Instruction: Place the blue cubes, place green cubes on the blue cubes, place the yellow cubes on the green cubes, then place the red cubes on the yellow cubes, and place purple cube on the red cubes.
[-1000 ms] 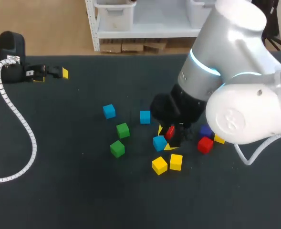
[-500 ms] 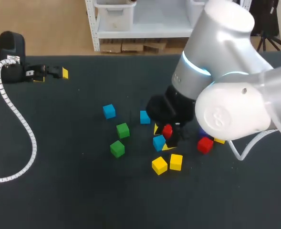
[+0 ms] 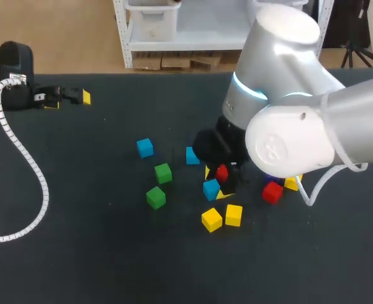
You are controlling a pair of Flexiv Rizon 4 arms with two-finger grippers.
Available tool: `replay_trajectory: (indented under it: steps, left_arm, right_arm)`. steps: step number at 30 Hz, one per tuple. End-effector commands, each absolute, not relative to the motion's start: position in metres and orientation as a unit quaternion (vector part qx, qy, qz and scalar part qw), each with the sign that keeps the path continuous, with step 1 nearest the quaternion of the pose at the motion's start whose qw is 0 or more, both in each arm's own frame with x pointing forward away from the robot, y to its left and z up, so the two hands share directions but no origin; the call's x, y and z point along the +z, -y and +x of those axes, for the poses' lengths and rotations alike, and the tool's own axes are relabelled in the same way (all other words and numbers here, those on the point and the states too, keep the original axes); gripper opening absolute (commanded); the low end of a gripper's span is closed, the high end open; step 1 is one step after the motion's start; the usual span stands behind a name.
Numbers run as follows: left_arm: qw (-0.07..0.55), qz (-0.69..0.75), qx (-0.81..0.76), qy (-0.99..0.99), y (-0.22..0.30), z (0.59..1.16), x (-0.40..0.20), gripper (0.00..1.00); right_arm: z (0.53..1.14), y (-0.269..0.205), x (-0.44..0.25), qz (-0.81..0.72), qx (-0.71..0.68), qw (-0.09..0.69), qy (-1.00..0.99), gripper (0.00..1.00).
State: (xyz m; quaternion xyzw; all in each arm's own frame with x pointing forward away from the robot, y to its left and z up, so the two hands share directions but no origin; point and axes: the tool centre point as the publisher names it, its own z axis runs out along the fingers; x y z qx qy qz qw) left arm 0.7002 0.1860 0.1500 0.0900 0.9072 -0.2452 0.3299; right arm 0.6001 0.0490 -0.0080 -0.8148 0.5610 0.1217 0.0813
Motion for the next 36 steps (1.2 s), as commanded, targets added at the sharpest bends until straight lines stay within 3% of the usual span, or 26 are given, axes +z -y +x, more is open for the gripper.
replay_trajectory:
  steps: [1, 15, 17, 21, 27, 36]
  left_arm:
    - [0.329, 0.089, -0.244, -0.908, -0.186, 0.7, 0.15, 1.0]
    - [0.329, 0.089, -0.244, -0.908, -0.186, 0.7, 0.15, 1.0]
    - [0.329, 0.089, -0.244, -0.908, -0.186, 0.7, 0.15, 1.0]
    - [0.329, 0.089, -0.244, -0.908, -0.186, 0.7, 0.15, 1.0]
    - [0.329, 0.089, -0.244, -0.908, -0.186, 0.7, 0.15, 1.0]
    - [0.329, 0.089, -0.244, -0.908, -0.186, 0.7, 0.15, 1.0]
  right_arm:
    - [0.602, -0.044, -0.008, -0.813, 0.123, 0.081, -0.563, 0.53]
    - [0.598, -0.047, -0.005, -0.817, 0.125, 0.084, -0.556, 0.6]
    - [0.597, -0.048, -0.005, -0.818, 0.125, 0.084, -0.555, 0.56]
    - [0.597, -0.048, -0.005, -0.818, 0.125, 0.085, -0.555, 0.38]
    - [0.597, -0.046, -0.005, -0.816, 0.123, 0.085, -0.558, 0.0]
    - [0.612, -0.042, 0.009, -0.791, 0.135, 0.101, -0.588, 0.0]
